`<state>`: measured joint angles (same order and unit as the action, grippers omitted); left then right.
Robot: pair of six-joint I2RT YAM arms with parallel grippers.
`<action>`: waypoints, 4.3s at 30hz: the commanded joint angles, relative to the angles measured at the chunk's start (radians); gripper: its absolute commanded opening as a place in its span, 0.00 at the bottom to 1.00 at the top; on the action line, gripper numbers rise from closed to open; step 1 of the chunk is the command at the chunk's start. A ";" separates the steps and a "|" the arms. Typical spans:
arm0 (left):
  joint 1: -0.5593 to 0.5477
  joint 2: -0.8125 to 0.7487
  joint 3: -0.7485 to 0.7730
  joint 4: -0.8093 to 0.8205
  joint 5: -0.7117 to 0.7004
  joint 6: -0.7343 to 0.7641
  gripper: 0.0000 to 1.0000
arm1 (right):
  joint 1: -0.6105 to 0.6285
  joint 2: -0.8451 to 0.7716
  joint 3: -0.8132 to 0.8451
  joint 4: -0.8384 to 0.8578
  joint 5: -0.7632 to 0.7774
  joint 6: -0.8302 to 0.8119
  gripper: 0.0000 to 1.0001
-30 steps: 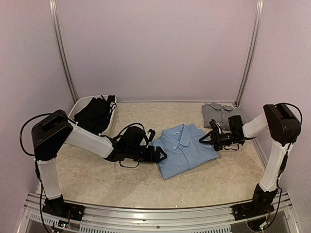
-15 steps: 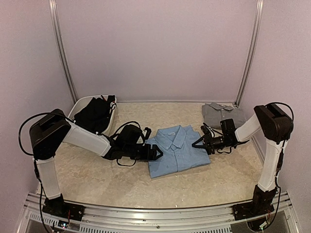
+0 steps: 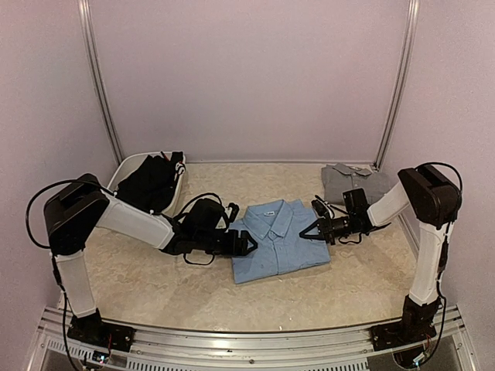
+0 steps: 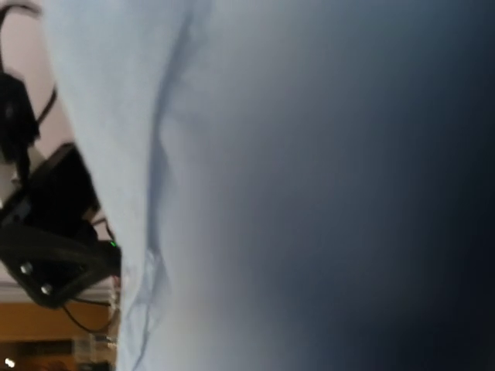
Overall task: Fold and stack the long sleeve shirts
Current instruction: Pick up the square-folded shirt from the center of the board, then place the square-folded shirt on the square-folded shirt, then reset both arms
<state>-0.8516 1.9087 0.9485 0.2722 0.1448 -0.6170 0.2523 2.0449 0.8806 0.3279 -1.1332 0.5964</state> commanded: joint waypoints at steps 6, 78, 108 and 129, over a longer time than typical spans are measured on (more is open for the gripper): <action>0.021 -0.145 -0.038 -0.043 -0.092 0.070 0.85 | -0.086 -0.134 0.169 -0.254 0.126 -0.143 0.00; 0.066 -0.238 0.016 -0.211 -0.237 0.191 0.99 | -0.517 -0.109 0.879 -0.983 1.000 -0.539 0.57; 0.420 -0.818 -0.002 -0.309 -0.288 0.377 0.99 | -0.197 -0.912 0.177 -0.531 0.965 -0.491 0.99; 0.468 -0.982 -0.117 -0.279 -0.276 0.390 0.99 | -0.132 -1.004 0.055 -0.428 1.020 -0.522 1.00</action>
<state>-0.3931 0.9287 0.8398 -0.0261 -0.1375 -0.2306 0.1078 1.0492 0.9440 -0.1242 -0.1291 0.0879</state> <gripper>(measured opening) 0.990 0.995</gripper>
